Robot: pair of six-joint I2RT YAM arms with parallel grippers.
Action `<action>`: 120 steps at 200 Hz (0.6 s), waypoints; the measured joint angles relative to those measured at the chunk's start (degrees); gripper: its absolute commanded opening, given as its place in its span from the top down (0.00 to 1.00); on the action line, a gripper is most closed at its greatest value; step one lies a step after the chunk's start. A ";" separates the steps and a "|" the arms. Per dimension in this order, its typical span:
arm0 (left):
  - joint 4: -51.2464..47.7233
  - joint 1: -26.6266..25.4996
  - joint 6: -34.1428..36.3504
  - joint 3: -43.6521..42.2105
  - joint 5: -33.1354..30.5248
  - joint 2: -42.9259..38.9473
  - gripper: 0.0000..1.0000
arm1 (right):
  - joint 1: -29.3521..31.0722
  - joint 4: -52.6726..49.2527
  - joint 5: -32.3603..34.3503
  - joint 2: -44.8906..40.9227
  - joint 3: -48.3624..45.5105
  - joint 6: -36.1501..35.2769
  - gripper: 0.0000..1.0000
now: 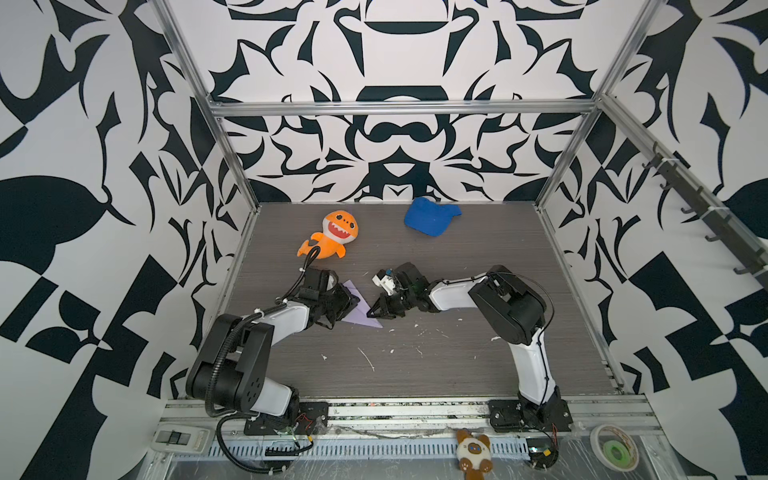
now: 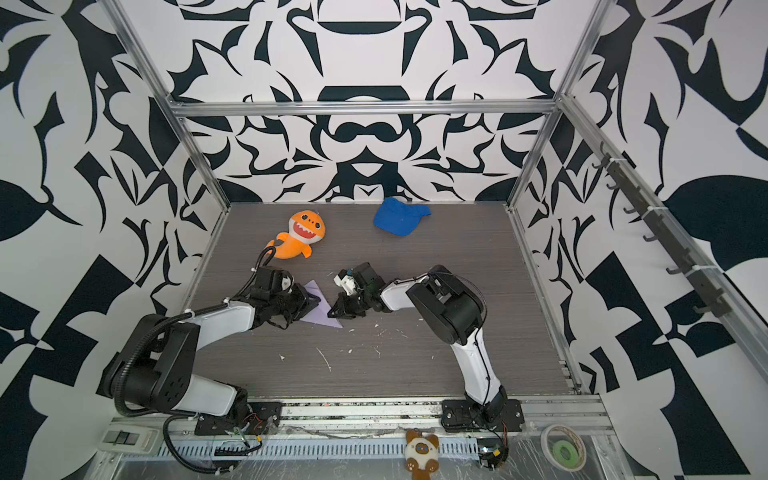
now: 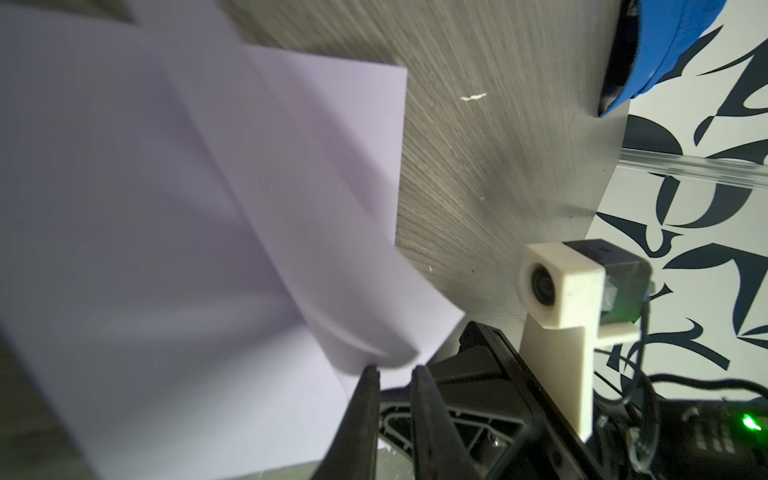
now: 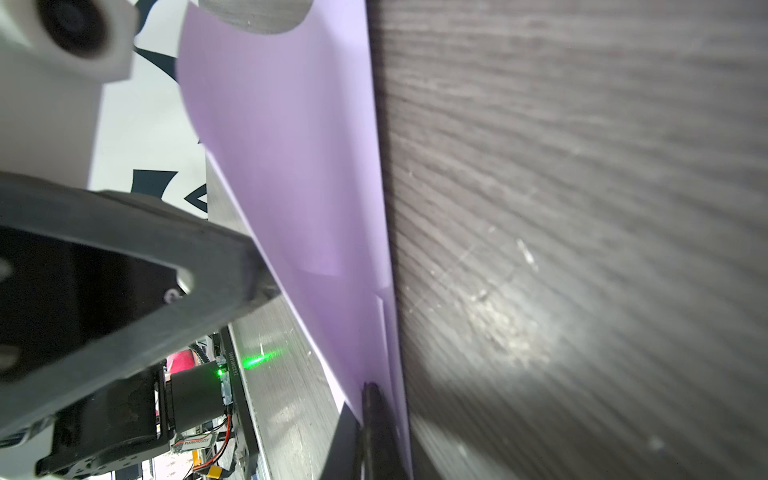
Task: Fold a paper plane with a square sheet of paper (pick it up from the middle)
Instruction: 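Hold the folded flap with the left gripper while the right gripper presses its edge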
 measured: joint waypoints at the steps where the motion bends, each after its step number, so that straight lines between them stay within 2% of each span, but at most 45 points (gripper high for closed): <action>1: 0.02 -0.02 0.00 0.00 0.02 0.07 0.83 | 0.00 -0.02 0.00 0.00 0.00 0.00 0.97; 67: 1.18 -0.39 -0.55 0.13 -0.09 1.79 0.86 | -0.07 -1.53 -0.81 0.92 1.55 0.17 0.92; 120: 0.81 -0.42 -0.66 0.15 -1.36 2.34 0.87 | -0.37 -4.02 -1.27 1.51 3.15 0.11 0.95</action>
